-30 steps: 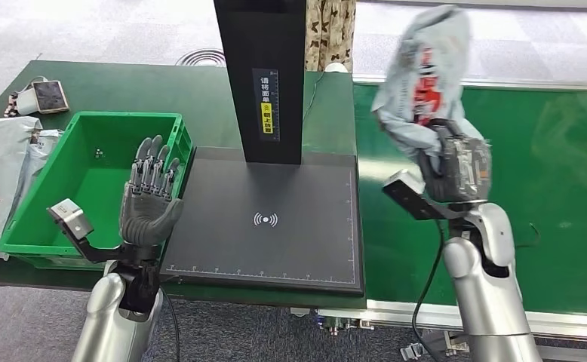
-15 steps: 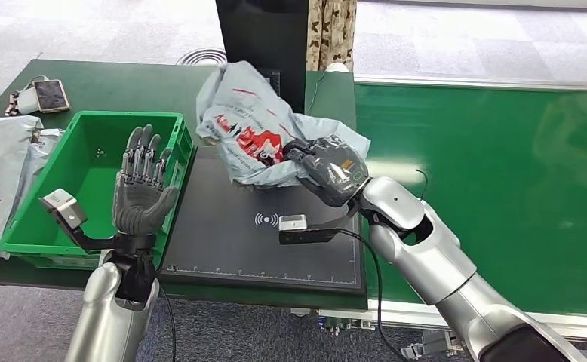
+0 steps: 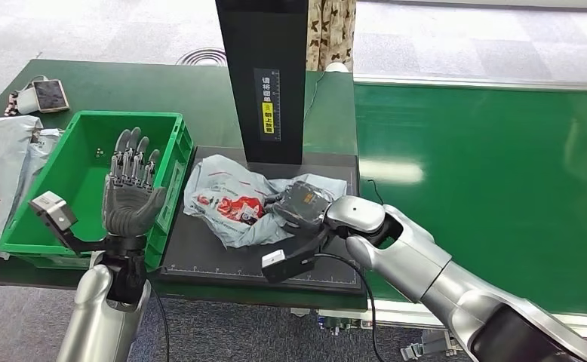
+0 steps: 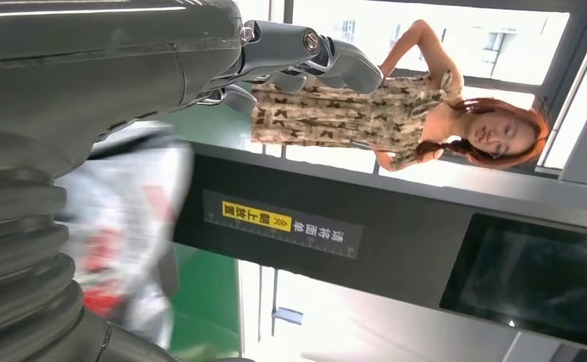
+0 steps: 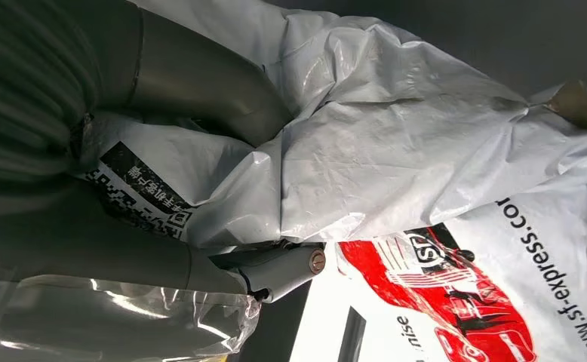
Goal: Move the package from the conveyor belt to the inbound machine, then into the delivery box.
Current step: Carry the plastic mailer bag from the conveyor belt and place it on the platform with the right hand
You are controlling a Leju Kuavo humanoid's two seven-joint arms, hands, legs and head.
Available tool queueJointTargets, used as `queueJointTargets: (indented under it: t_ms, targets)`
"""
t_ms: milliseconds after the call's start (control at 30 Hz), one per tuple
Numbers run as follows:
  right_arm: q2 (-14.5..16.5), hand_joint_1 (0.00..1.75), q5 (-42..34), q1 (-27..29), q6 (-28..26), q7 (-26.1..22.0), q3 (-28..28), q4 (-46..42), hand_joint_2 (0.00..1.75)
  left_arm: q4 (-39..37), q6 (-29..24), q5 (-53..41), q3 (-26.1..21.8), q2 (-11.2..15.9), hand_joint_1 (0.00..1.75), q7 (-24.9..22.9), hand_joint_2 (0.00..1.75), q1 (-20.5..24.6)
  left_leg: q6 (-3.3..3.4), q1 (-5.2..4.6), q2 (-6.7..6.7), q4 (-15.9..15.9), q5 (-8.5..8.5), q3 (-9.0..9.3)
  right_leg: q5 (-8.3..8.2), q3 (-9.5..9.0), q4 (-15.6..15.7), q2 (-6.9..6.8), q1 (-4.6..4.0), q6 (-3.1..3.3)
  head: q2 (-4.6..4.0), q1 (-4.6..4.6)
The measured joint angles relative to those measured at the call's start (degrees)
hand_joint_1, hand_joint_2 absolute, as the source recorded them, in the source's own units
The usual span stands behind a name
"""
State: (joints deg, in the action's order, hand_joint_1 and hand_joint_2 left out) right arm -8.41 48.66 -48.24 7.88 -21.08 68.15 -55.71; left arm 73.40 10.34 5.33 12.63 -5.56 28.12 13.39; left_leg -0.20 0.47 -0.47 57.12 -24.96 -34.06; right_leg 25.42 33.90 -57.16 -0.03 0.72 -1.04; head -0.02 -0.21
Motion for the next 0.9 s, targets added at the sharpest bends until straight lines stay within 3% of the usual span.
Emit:
queueJointTargets:
  t_ms: [333, 567, 667, 700, 800, 833, 900]
  targets:
    - [0.4, 1.75, -1.4, -1.6, 0.7, -0.2, 5.9, 5.7, 1.75, 0.0, -0.2, 0.0, -0.1, 0.6, 0.00, 0.0, 1.75, -0.2, 0.00, 0.00, 0.00, 0.0, 0.00, 0.00, 0.00, 0.00, 0.0, 0.00, 0.02, 0.00, 0.00, 0.01]
    - [0.4, 1.75, -5.7, -3.5, 10.0, 1.3, 8.6, 8.0, 1.75, 0.6, -0.7, 0.0, -0.1, 0.8, 0.00, -0.7, 1.75, -1.2, 0.00, 0.00, 0.03, 0.0, 0.00, 0.13, 0.00, -0.06, 0.0, 0.03, 0.02, 0.00, 0.00, 0.01]
    - [0.3, 1.75, -7.3, -4.2, 11.6, 1.8, 10.0, 9.1, 1.75, 1.1, -1.1, 0.0, -0.1, 0.8, 0.00, -1.3, 1.75, -1.5, 0.00, 0.00, 0.03, 0.0, -0.01, 0.26, 0.02, -0.20, 0.0, 0.02, 0.02, 0.01, 0.00, 0.01]
    - [0.2, 1.37, -7.8, -4.4, 11.7, 1.9, 10.5, 9.4, 1.75, 1.1, -1.1, 0.0, -0.1, 0.8, 0.00, -1.4, 1.75, -1.5, 0.01, 0.00, 0.03, 0.0, -0.01, 0.31, 0.02, -0.25, 0.0, 0.02, 0.02, 0.01, 0.00, 0.01]
    - [-0.2, 0.06, -7.9, -4.7, 10.2, 2.9, 11.7, 9.6, 0.44, 1.2, -1.3, 0.0, -0.1, 0.8, 0.00, -1.6, 1.75, -1.5, 0.01, 0.00, 0.03, 0.0, -0.02, 0.45, 0.03, -0.41, 0.1, 0.03, 0.02, 0.00, 0.00, 0.01]
    - [-0.4, 0.00, -7.4, -4.6, 8.4, 3.8, 12.0, 9.6, 0.00, 1.2, -1.5, -0.1, -0.1, 0.8, 0.00, -1.6, 1.75, -1.5, 0.02, 0.00, 0.03, 0.0, -0.02, 0.48, 0.03, -0.46, 0.1, 0.03, 0.02, 0.00, 0.00, 0.01]
    - [-0.6, 0.00, -5.8, -4.0, 2.3, 5.7, 12.5, 9.6, 0.00, 1.3, -1.9, -0.6, 0.0, 0.8, 0.00, -1.6, 1.75, -1.7, 0.02, 0.00, 0.03, 0.0, -0.03, 0.52, 0.02, -0.52, 0.1, 0.03, 0.02, -0.01, 0.00, 0.01]
